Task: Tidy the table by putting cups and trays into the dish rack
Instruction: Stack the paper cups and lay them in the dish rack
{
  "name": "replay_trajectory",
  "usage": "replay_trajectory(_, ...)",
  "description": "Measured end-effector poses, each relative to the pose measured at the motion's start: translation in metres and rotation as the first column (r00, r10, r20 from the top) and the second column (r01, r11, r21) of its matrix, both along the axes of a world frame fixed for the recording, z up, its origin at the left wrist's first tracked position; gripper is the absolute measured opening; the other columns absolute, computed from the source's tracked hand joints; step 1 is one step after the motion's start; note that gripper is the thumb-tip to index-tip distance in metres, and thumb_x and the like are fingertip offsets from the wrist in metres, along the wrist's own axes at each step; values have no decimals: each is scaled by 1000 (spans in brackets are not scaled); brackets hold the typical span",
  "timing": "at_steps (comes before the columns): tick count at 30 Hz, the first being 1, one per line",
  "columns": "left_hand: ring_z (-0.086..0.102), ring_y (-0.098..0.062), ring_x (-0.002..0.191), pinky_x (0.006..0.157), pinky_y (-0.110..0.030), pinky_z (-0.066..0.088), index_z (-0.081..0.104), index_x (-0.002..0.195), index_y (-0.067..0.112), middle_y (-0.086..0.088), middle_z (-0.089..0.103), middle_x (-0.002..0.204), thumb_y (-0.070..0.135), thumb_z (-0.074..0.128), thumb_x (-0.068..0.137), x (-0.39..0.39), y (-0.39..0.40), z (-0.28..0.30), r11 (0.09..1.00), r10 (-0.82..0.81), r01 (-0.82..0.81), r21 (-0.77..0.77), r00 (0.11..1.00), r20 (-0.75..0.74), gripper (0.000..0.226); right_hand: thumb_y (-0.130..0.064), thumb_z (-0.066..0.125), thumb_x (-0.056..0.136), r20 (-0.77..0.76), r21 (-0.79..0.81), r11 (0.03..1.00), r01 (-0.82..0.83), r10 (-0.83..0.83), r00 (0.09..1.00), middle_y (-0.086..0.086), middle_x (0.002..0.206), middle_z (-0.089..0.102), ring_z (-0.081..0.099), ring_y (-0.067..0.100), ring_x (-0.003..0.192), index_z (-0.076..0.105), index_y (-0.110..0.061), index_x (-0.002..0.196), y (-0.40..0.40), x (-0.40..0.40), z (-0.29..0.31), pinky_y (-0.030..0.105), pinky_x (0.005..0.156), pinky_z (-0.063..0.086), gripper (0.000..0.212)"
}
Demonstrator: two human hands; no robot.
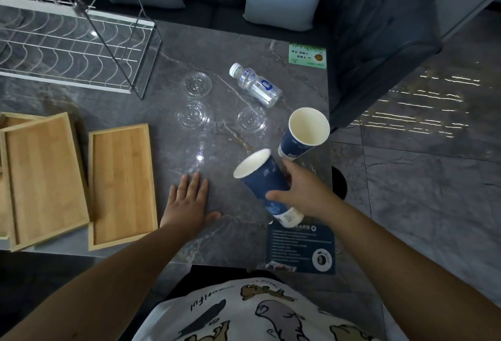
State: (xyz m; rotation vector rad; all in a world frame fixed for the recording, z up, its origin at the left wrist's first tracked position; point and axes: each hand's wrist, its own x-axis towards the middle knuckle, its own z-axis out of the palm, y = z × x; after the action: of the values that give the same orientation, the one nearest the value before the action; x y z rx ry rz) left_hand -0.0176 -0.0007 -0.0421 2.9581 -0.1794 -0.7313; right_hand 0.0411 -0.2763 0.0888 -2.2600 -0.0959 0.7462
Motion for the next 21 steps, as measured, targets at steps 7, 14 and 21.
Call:
replay_trajectory(7,-17,-34,148,120,-53,-1,-6,154,16,-11,-15,163,78,14,83,0,-1,-1,1000,0,0,17,1000,-3,97,-19,81,68,283,619,733,283,-544,790,-7,117,66,66,8,107,48,-18,126,-32,29,97,22,82,55,66)
replay_trajectory(14,-19,-34,147,120,-53,-1,-8,154,16,-12,-16,162,77,19,85,0,-1,-1,1000,4,-4,21,1000,-9,96,-5,83,70,305,552,725,412,-636,709,9,130,58,61,16,117,42,-6,130,-41,48,44,35,98,51,73)
replay_trajectory(21,-18,-33,148,120,-52,0,-8,154,17,-11,-15,163,77,20,85,-1,-1,-3,1000,16,-16,22,1000,1,96,-32,88,65,318,205,859,469,-512,798,-2,148,36,37,13,133,26,-23,147,-48,38,-11,32,106,34,103)
